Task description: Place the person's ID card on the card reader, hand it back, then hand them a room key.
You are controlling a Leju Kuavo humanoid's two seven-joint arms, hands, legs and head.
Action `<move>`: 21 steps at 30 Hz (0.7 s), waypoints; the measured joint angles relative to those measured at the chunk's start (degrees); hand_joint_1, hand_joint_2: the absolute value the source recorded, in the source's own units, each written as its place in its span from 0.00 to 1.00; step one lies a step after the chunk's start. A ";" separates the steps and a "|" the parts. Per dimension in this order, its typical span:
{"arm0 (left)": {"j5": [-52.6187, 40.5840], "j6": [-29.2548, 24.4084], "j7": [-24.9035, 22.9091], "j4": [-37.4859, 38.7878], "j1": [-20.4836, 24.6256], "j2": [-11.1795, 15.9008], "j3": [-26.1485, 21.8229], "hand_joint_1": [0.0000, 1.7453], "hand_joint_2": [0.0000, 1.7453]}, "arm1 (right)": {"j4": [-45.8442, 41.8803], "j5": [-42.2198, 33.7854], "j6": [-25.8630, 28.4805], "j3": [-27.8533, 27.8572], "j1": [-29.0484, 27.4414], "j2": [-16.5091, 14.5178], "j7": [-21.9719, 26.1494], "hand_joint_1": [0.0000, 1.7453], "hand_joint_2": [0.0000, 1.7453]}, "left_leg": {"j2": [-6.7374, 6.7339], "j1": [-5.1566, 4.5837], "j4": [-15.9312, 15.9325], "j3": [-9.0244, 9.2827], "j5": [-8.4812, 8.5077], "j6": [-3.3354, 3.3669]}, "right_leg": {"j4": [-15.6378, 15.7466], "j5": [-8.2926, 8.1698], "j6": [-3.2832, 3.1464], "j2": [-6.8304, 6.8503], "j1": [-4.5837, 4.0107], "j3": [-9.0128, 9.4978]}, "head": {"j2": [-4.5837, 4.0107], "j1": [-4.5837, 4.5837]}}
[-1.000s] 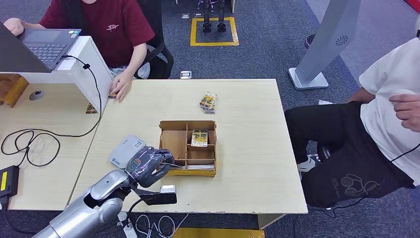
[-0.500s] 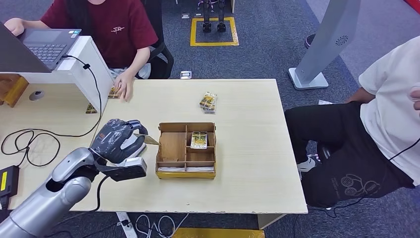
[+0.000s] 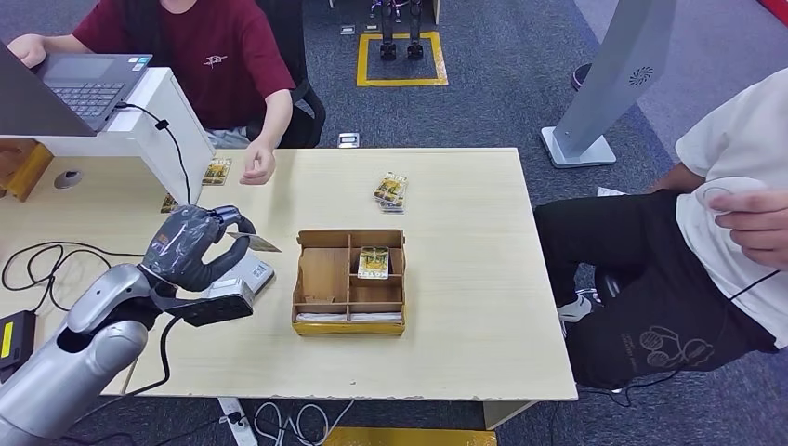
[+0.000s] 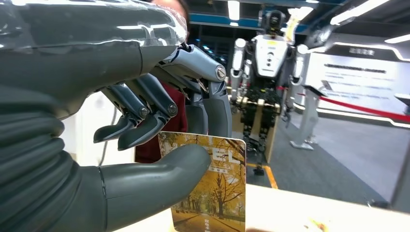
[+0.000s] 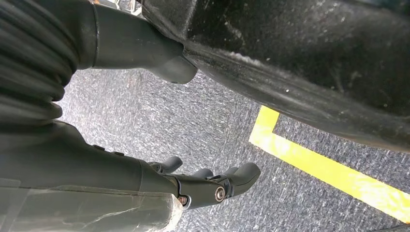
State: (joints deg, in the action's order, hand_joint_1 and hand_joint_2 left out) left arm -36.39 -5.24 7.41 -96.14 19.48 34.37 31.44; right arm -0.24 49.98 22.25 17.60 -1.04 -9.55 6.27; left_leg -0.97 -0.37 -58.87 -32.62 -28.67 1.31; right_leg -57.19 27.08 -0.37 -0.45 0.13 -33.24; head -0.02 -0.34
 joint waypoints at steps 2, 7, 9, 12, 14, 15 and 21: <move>1.63 -0.04 -0.37 -0.59 -0.17 0.94 -1.69 1.00 1.00 | 0.00 -0.07 0.09 -0.26 0.04 0.00 -0.35 0.00 1.00 | -0.01 0.02 0.00 0.00 0.00 0.00 | -0.01 0.00 0.00 -0.01 -0.01 0.00 | 0.00 -0.01; 2.26 0.59 -2.91 -0.68 0.76 2.43 -8.10 1.00 1.00 | 0.02 -0.09 0.14 -1.64 0.44 -0.01 -1.79 0.00 1.00 | 0.01 0.04 0.00 0.01 0.03 -0.04 | -0.01 0.01 -0.01 0.01 -0.04 -0.04 | 0.00 -0.01; -1.00 -0.52 -4.78 1.40 2.75 1.63 -9.76 1.00 1.00 | 0.02 -0.09 0.22 -2.29 0.67 -0.02 -2.35 0.00 1.00 | 0.09 0.04 0.00 0.01 0.06 -0.07 | -0.01 0.00 -0.02 0.08 -0.04 0.00 | 0.00 0.00; -5.06 -4.04 -6.77 6.58 5.65 -0.57 -10.90 1.00 1.00 | 0.02 -0.19 0.52 -3.13 0.77 -0.02 -2.57 0.00 1.00 | 0.07 0.03 0.00 0.03 0.08 -0.11 | -0.01 -0.03 -0.05 0.08 -0.04 0.01 | 0.00 0.00; -7.14 -6.29 -7.97 11.04 8.02 -2.62 -11.16 1.00 1.00 | 0.02 -0.41 0.68 -3.56 0.76 -0.02 -2.55 0.00 1.00 | 0.09 0.01 -0.02 0.02 0.11 -0.10 | -0.01 -0.05 -0.06 0.10 -0.03 0.00 | 0.00 0.01; -8.11 -7.09 -8.58 13.52 9.45 -3.72 -11.20 1.00 1.00 | 0.02 -0.57 0.73 -3.79 0.77 -0.02 -2.58 0.00 1.00 | 0.13 0.01 -0.02 0.02 0.12 -0.09 | 0.00 -0.06 -0.06 0.13 -0.03 0.01 | 0.00 0.01; -11.30 -10.49 -11.18 25.77 16.47 -9.31 -11.16 1.00 1.00 | 0.02 -1.28 0.84 -4.84 0.77 0.00 -2.66 0.00 1.00 | 0.07 0.00 -0.03 0.02 0.12 -0.09 | -0.01 -0.09 -0.04 0.08 -0.02 0.03 | 0.00 0.01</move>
State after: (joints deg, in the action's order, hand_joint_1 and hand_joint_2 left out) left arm -47.69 -15.73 -3.77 -70.38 35.95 25.06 20.27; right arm -0.22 48.69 23.08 12.76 -0.26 -9.55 3.61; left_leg -0.90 -0.37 -58.90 -32.61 -28.55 1.22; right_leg -57.20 26.99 -0.41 -0.38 0.11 -33.21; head -0.02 -0.33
